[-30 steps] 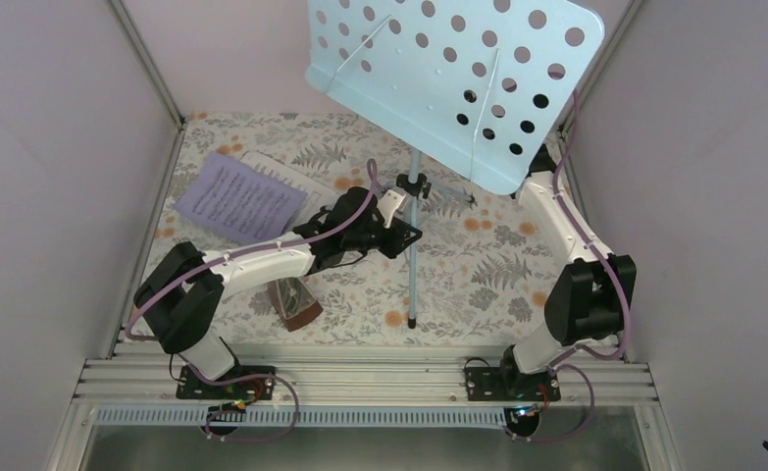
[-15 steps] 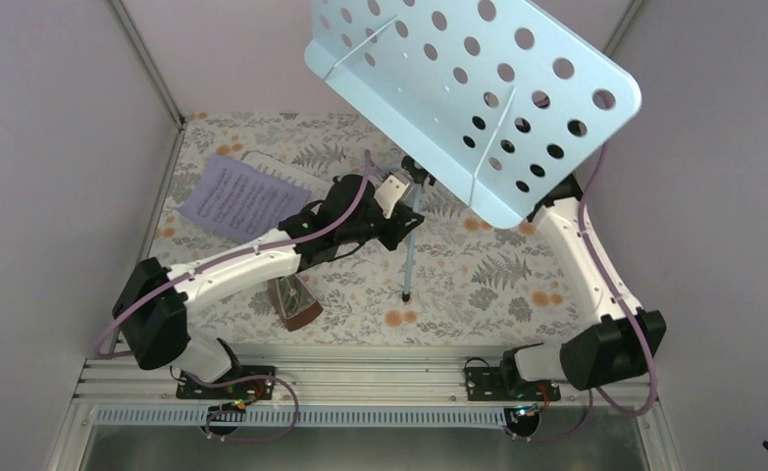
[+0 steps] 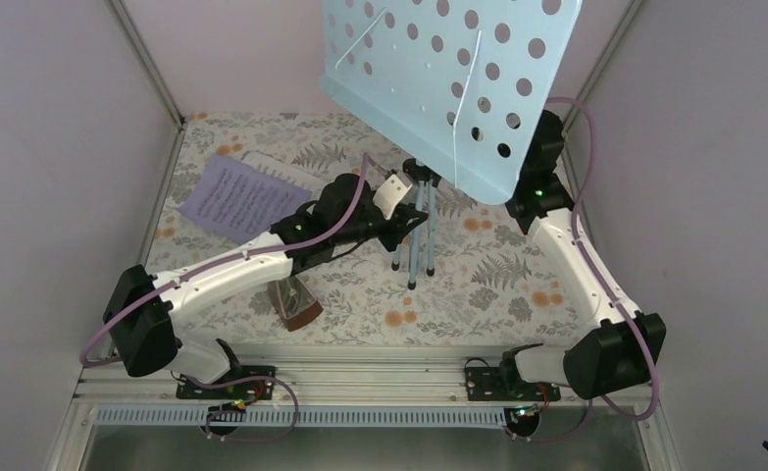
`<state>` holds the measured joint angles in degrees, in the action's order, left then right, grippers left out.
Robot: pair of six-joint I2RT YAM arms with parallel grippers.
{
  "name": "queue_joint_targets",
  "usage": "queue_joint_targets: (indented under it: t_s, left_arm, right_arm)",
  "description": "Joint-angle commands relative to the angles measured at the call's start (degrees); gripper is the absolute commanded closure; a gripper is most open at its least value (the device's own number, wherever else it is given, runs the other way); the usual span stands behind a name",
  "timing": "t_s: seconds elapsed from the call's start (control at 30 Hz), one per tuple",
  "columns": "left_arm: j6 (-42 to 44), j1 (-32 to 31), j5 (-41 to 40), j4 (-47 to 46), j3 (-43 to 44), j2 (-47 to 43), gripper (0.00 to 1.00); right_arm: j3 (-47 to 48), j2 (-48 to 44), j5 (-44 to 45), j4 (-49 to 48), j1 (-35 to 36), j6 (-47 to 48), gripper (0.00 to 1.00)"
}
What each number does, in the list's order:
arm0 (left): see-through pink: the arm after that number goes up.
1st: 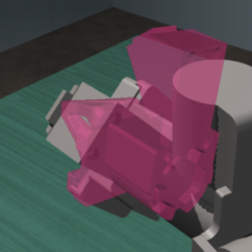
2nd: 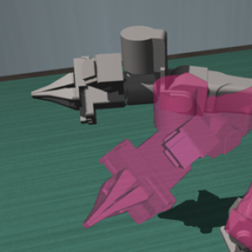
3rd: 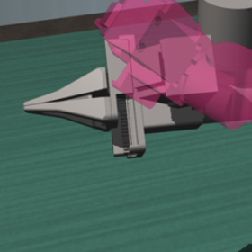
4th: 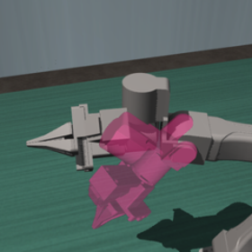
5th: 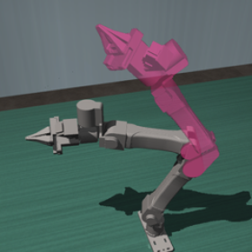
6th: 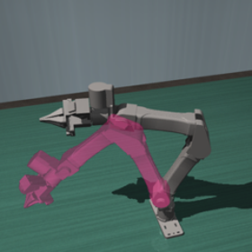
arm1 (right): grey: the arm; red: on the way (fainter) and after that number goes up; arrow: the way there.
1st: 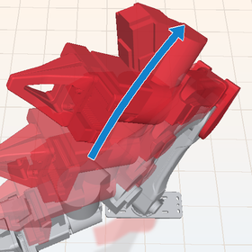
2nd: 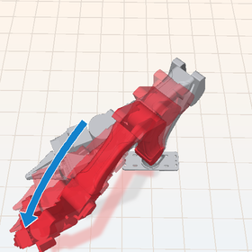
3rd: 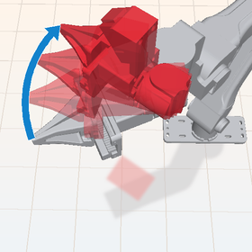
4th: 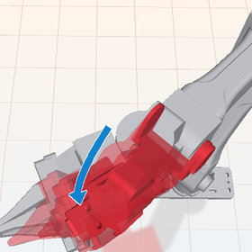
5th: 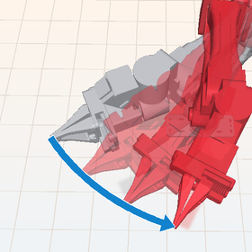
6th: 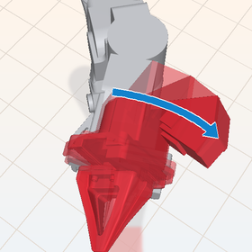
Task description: Pack up the instrument practice props
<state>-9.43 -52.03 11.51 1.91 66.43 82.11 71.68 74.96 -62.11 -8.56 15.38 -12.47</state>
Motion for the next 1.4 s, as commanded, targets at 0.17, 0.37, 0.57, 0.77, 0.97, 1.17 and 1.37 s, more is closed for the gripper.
queue_joint_targets:
  t_s: [0.17,0.37,0.57,0.77,0.97,1.17,1.37]
  left_arm:
    - [0.23,0.4,-3.23,-16.11,-2.73,-5.77,0.98]
    - [1.21,0.38,-5.71,-16.38,-10.19,-5.78,0.85]
    - [2.2,0.43,-7.06,-15.76,-15.39,-7.53,0.61]
    - [3.55,0.57,-5.82,-19.73,-20.66,-9.87,0.26]
    - [5.11,0.89,-1.31,-22.12,-17.57,-5.49,0.0]
    - [4.77,1.66,3.18,-26.16,-13.88,0.65,0.0]
    - [0.66,1.59,3.13,-31.9,-12.47,5.17,0.0]
  right_arm:
    - [-5.74,-5.73,0.72,-6.64,1.26,-1.52,0.96]
    - [-11.63,-8.92,2.91,-12.87,1.3,-4.26,0.96]
    - [-12.83,-11.23,4.4,-13.85,1.24,-4.46,0.96]
    - [-12.77,-11.28,3.66,-14.88,1.24,-4.98,0.96]
    - [-12.89,-10.98,3.22,-16.3,1.34,-6.07,0.96]
    - [-13.12,-11.24,3.27,-16.85,1.39,-6.33,0.96]
    - [-14.62,-12.21,5.17,-19.3,1.41,-7.59,0.96]
